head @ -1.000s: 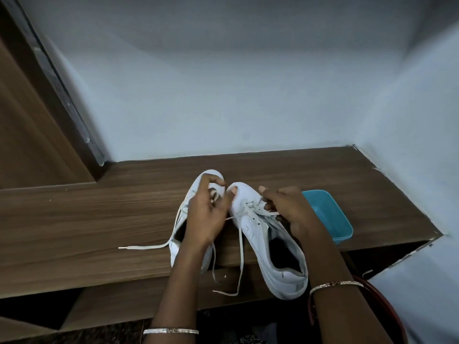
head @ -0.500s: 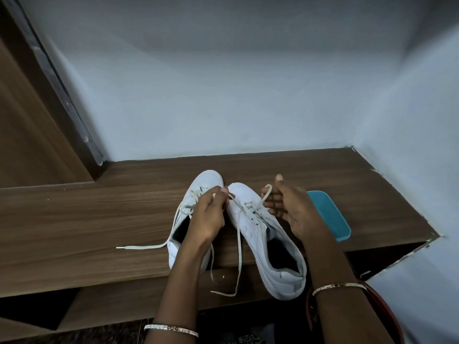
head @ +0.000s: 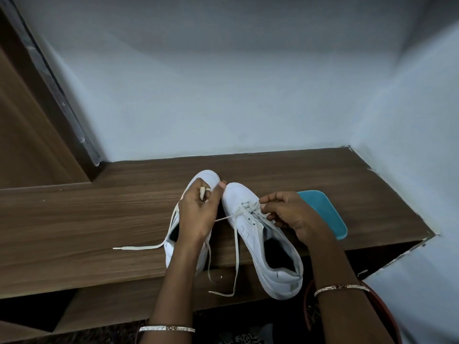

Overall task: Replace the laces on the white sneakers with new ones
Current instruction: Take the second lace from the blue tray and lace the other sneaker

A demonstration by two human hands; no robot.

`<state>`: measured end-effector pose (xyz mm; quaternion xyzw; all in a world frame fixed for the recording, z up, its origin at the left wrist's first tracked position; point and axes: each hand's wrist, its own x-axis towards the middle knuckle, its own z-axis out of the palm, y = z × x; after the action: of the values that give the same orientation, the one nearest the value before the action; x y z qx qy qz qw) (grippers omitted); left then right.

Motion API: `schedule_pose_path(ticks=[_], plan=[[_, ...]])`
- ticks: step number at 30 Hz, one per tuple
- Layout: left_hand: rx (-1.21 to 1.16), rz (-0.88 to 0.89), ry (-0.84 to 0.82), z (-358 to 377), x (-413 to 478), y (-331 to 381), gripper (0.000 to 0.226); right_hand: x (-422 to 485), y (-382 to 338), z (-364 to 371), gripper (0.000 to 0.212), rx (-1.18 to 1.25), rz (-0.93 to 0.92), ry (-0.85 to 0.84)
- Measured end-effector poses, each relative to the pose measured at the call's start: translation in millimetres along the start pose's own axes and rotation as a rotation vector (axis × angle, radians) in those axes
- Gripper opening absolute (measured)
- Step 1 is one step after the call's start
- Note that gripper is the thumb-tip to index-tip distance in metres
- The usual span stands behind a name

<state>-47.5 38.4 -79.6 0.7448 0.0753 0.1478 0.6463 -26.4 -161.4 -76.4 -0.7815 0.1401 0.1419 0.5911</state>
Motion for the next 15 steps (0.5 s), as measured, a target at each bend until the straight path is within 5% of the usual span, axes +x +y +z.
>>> schedule_pose_path(ticks=[2, 5, 9, 15], plan=[[0.294, 0.158, -0.142, 0, -2, -7, 0.034, 0, 1, -1, 0.013, -0.025, -0.014, 0.002], [0.626, 0.171, -0.362, 0, -4, -18, 0.044, 1, 1, 0, 0.017, -0.072, -0.021, -0.013], [0.905, 0.253, -0.318, 8, -7, -18, 0.030, 0, 3, 1, 0.022, -0.125, -0.035, -0.033], [0.754, 0.174, -0.381, 10, -8, -15, 0.025, -4, 1, -3, 0.031, -0.187, -0.041, -0.116]])
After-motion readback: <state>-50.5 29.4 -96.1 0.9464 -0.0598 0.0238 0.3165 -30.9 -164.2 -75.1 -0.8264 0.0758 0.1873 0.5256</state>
